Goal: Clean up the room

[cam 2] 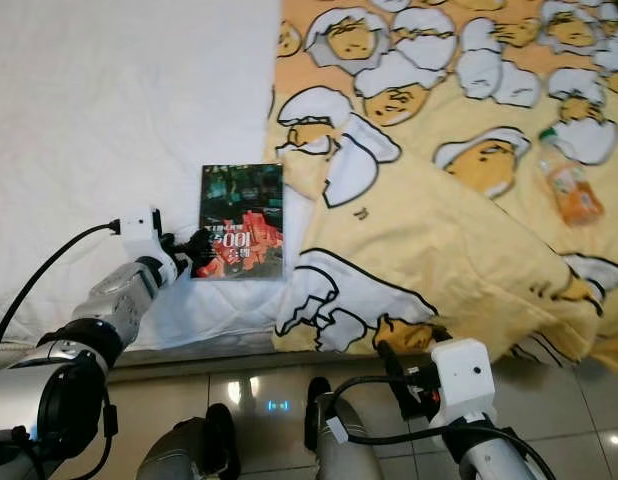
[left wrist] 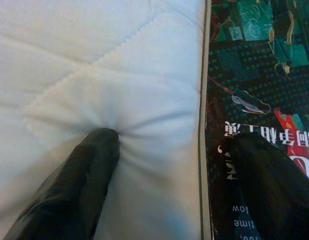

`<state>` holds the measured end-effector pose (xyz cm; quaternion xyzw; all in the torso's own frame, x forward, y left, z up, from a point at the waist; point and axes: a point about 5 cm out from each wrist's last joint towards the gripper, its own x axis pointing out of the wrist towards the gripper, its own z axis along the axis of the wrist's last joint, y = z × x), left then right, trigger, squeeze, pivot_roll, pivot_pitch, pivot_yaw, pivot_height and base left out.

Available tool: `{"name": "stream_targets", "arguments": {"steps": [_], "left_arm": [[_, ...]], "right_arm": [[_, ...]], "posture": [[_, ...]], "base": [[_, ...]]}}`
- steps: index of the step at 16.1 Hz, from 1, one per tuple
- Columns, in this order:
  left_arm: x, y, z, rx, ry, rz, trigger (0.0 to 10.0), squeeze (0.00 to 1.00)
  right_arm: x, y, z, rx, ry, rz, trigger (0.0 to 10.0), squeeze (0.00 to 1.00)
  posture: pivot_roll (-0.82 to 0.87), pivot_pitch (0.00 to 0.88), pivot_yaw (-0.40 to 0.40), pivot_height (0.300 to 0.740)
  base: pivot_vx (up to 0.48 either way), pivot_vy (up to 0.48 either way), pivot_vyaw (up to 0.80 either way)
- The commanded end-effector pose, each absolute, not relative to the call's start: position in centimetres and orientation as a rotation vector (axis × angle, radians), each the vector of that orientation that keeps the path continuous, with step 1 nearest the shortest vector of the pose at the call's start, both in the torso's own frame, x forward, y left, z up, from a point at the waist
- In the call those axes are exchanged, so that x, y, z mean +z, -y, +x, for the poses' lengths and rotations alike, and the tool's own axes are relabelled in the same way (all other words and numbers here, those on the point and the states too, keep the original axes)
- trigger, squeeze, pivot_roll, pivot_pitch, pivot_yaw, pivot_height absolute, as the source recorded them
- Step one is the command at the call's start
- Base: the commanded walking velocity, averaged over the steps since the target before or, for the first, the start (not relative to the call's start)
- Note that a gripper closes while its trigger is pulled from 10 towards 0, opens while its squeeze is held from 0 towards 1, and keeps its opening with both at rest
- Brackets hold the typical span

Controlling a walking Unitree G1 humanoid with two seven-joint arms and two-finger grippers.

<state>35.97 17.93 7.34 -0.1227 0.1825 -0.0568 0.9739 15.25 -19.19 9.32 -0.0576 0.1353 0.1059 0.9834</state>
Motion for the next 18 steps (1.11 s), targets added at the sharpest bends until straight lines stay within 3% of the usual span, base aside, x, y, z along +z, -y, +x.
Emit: {"name": "stream_targets", "arguments": {"steps": [1, 7, 12, 14, 16, 17, 18], "left_arm": [[6.0, -17.0, 35.3, -0.129, -0.448, -0.306, 10.0, 0.0], [8.1, -19.4, 36.3, -0.107, -0.366, -0.228, 10.0, 0.0], [7.6, -19.5, 35.8, -0.157, -0.372, -0.223, 10.0, 0.0], [8.8, -20.0, 36.3, -0.142, -0.295, -0.206, 10.0, 0.0], [9.9, -20.1, 36.6, -0.152, -0.212, -0.13, 10.0, 0.0], [9.9, -18.7, 36.4, -0.26, -0.169, 0.031, 10.0, 0.0], [9.7, -18.0, 36.1, -0.303, -0.156, 0.087, 10.0, 0.0]], "right_arm": [[9.0, 19.1, 14.5, 0.229, -0.313, -0.108, 10.0, 0.03], [8.5, 19.0, 13.6, 0.236, -0.356, -0.091, 10.0, 0.02], [8.1, 18.7, 13.7, 0.272, -0.377, -0.088, 10.0, 0.02], [8.0, 18.8, 13.7, 0.271, -0.376, -0.092, 10.0, 0.02], [8.0, 18.9, 13.7, 0.273, -0.377, -0.096, 10.0, 0.02], [7.8, 19.0, 13.6, 0.273, -0.381, -0.1, 10.0, 0.02], [7.8, 19.1, 13.6, 0.274, -0.382, -0.101, 10.0, 0.02]], "posture": [[-0.4, 0.332, -0.057, 0.74], [-0.41, 0.33, -0.04, 0.74], [-0.39, 0.325, -0.049, 0.74], [-0.39, 0.311, -0.05, 0.74], [-0.39, 0.299, -0.048, 0.74], [-0.39, 0.288, -0.046, 0.74], [-0.39, 0.283, -0.045, 0.74]], "base": [[0.0, 0.0, 0.0], [0.0, 0.0, 0.0], [0.0, 0.0, 0.0], [0.0, 0.0, 0.0], [0.0, 0.0, 0.0], [0.0, 0.0, 0.0], [0.0, 0.0, 0.0]]}}
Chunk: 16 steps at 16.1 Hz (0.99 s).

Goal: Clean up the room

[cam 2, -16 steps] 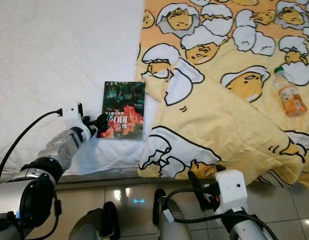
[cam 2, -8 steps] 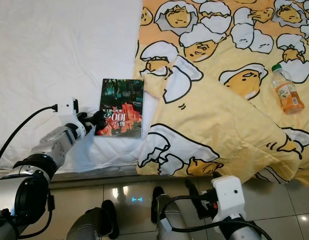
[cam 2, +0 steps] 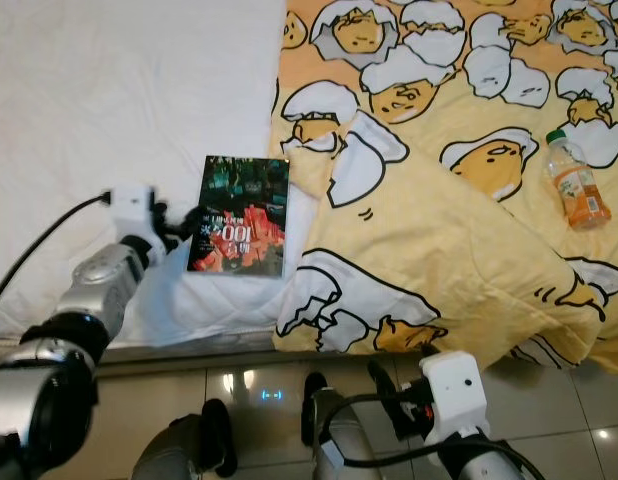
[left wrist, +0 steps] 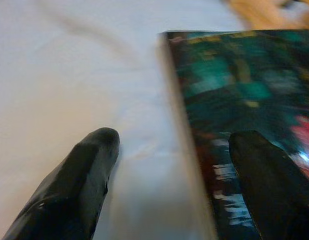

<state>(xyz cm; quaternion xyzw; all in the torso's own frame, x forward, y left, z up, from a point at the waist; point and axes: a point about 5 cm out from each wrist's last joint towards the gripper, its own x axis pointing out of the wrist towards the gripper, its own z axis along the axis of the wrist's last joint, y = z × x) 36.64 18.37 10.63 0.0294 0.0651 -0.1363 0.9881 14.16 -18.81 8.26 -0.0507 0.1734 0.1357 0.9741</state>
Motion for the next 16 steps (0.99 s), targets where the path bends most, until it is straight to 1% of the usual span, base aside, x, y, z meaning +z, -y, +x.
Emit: {"name": "stream_targets", "arguments": {"steps": [1, 2, 3, 6, 7, 8, 9, 11, 12, 16], "left_arm": [[9.5, -17.3, 35.9, -0.343, -0.145, 0.087, 10.0, 0.0], [9.2, -16.3, 35.5, -0.396, -0.144, 0.04, 10.0, 0.0], [9.0, -16.0, 35.4, -0.409, -0.148, 0.018, 10.0, 0.0], [7.8, -15.9, 34.9, -0.403, -0.209, -0.028, 10.0, 0.0], [6.5, -15.7, 34.4, -0.391, -0.273, -0.039, 10.0, 0.0], [6.0, -15.7, 34.1, -0.38, -0.296, -0.025, 10.0, 0.0], [6.1, -16.5, 34.3, -0.296, -0.284, -0.04, 10.0, 0.0], [7.0, -17.5, 34.7, -0.223, -0.234, -0.032, 10.0, 0.0], [7.7, -18.3, 35.0, -0.188, -0.191, 0.002, 10.0, 0.0], [7.4, -19.3, 34.8, -0.125, -0.205, 0.028, 10.0, 0.0]], "right_arm": [[7.7, 19.1, 13.6, 0.275, -0.382, -0.101, 10.0, 0.02], [7.7, 19.1, 13.8, 0.278, -0.38, -0.102, 10.0, 0.02], [7.6, 19.0, 13.9, 0.283, -0.38, -0.101, 10.0, 0.02], [7.5, 18.9, 14.0, 0.297, -0.381, -0.101, 10.0, 0.03], [7.5, 18.9, 14.0, 0.298, -0.384, -0.101, 10.0, 0.02], [7.4, 18.9, 13.9, 0.3, -0.385, -0.102, 10.0, 0.02], [7.4, 18.9, 13.9, 0.3, -0.388, -0.103, 10.0, 0.02], [7.4, 19.0, 13.8, 0.298, -0.39, -0.105, 10.0, 0.03], [7.4, 19.1, 13.7, 0.296, -0.393, -0.107, 10.0, 0.02], [7.3, 19.1, 13.7, 0.302, -0.398, -0.107, 10.0, 0.02]], "posture": [[-0.38, 0.279, -0.046, 0.74], [-0.38, 0.277, -0.048, 0.74], [-0.37, 0.276, -0.049, 0.74], [-0.37, 0.276, -0.052, 0.74], [-0.37, 0.279, -0.053, 0.74], [-0.37, 0.282, -0.054, 0.74], [-0.38, 0.283, -0.055, 0.74], [-0.39, 0.287, -0.057, 0.74], [-0.39, 0.288, -0.058, 0.74], [-0.38, 0.291, -0.061, 0.74]], "base": [[0.0, 0.0, 0.0], [0.0, 0.0, 0.0], [0.0, 0.0, 0.0], [0.0, 0.0, 0.0], [0.0, 0.0, 0.0], [0.0, 0.0, 0.0], [0.0, 0.0, 0.0], [0.0, 0.0, 0.0], [0.0, 0.0, 0.0], [0.0, 0.0, 0.0]]}}
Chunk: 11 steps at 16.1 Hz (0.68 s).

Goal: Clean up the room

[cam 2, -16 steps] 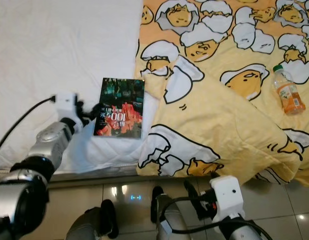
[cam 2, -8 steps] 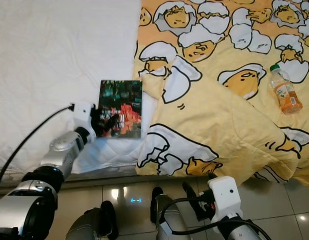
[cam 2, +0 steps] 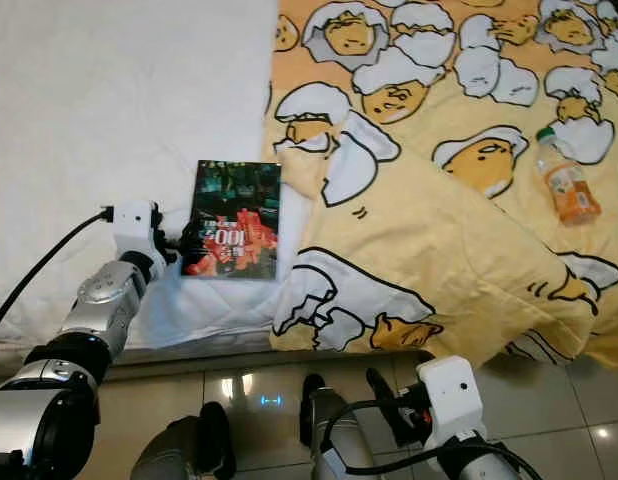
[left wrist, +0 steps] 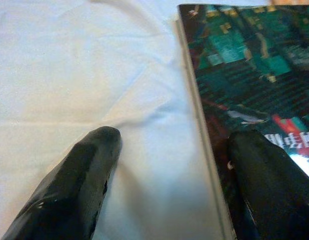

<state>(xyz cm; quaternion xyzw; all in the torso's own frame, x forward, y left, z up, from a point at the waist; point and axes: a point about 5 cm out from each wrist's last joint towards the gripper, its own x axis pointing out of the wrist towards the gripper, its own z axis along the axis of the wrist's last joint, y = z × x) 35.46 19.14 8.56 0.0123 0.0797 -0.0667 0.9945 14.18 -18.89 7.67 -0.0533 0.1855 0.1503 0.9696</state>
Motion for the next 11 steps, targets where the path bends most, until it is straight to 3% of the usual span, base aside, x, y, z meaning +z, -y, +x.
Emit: {"name": "stream_targets", "arguments": {"steps": [1, 6, 11], "left_arm": [[7.2, -19.3, 34.7, -0.117, -0.208, 0.014, 10.0, 0.0], [7.4, -17.9, 34.9, -0.2, -0.189, -0.139, 10.0, 0.0], [7.0, -16.5, 34.8, -0.297, -0.229, -0.137, 10.0, 0.0]], "right_arm": [[7.4, 19.1, 13.9, 0.307, -0.395, -0.106, 10.0, 0.03], [8.4, 17.6, 14.1, 0.469, -0.376, -0.031, 10.0, 0.03], [7.8, 17.3, 13.4, 0.497, -0.412, -0.027, 10.0, 0.03]], "posture": [[-0.37, 0.294, -0.065, 0.74], [-0.38, 0.299, -0.07, 0.74], [-0.38, 0.301, -0.072, 0.74]], "base": [[0.0, 0.0, 0.0], [0.0, 0.0, 0.0], [0.0, 0.0, 0.0]]}}
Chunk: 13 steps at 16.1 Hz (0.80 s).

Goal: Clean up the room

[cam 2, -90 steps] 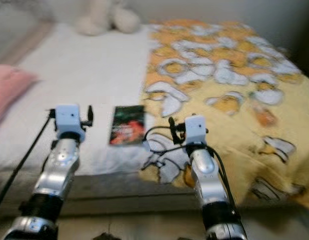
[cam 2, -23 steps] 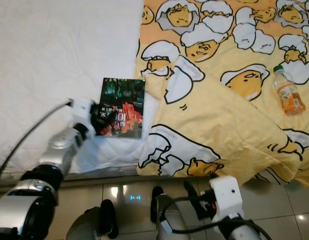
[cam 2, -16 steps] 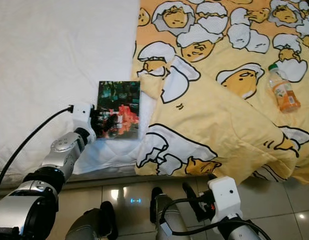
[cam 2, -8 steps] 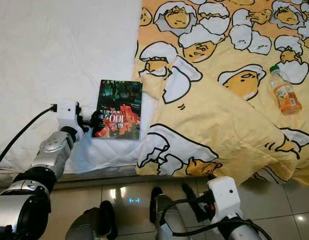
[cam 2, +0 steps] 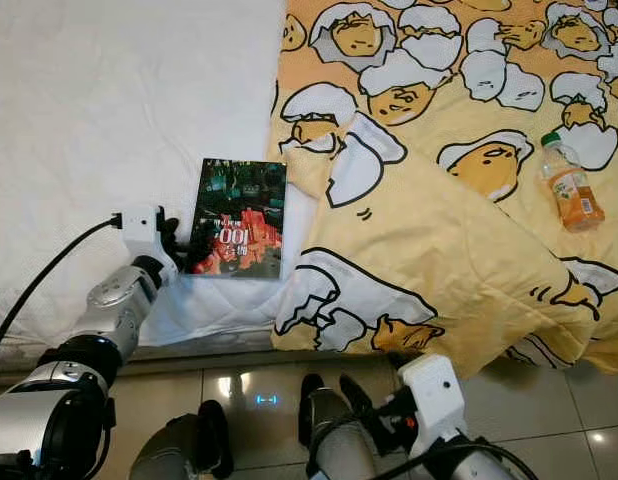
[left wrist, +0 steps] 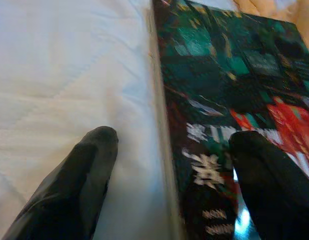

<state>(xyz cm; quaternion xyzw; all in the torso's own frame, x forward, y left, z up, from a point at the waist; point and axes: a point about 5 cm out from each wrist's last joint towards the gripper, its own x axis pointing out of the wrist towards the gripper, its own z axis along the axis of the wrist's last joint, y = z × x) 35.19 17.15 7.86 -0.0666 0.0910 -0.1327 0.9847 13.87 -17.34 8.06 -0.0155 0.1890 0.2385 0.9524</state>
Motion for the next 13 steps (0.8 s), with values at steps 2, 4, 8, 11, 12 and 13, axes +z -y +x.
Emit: {"name": "stream_targets", "arguments": {"steps": [2, 4, 8, 11, 12, 13], "left_arm": [[5.2, -14.5, 33.7, -0.425, -0.346, -0.105, 10.0, 0.0], [3.8, -14.1, 33.1, -0.374, -0.427, -0.143, 10.0, 0.0], [4.1, -13.1, 33.3, -0.352, -0.389, -0.303, 0.0, 0.0], [3.9, -12.7, 33.1, -0.367, -0.408, -0.347, 0.0, 0.0], [3.7, -12.5, 33.0, -0.385, -0.415, -0.34, 0.0, 0.0], [3.5, -12.3, 32.8, -0.398, -0.427, -0.333, 0.0, 0.0]], "right_arm": [[7.7, 17.4, 13.2, 0.503, -0.428, -0.025, 10.0, 0.03], [7.6, 17.4, 13.1, 0.507, -0.434, -0.024, 10.0, 0.02], [7.5, 17.4, 13.1, 0.511, -0.44, -0.024, 10.0, 0.03], [7.5, 17.3, 13.2, 0.512, -0.439, -0.021, 10.0, 0.03], [7.6, 17.2, 13.1, 0.513, -0.438, -0.019, 10.0, 0.03], [7.6, 17.1, 13.1, 0.513, -0.439, -0.017, 10.0, 0.03]], "posture": [[-0.38, 0.307, -0.075, 0.74], [-0.38, 0.307, -0.075, 0.74], [-0.38, 0.313, -0.08, 0.74], [-0.38, 0.315, -0.077, 0.74], [-0.38, 0.316, -0.075, 0.74], [-0.38, 0.314, -0.075, 0.74]], "base": [[0.0, 0.0, 0.0], [0.0, 0.0, 0.0], [0.0, 0.0, 0.0], [0.0, 0.0, 0.0], [0.0, 0.0, 0.0], [0.0, 0.0, 0.0]]}}
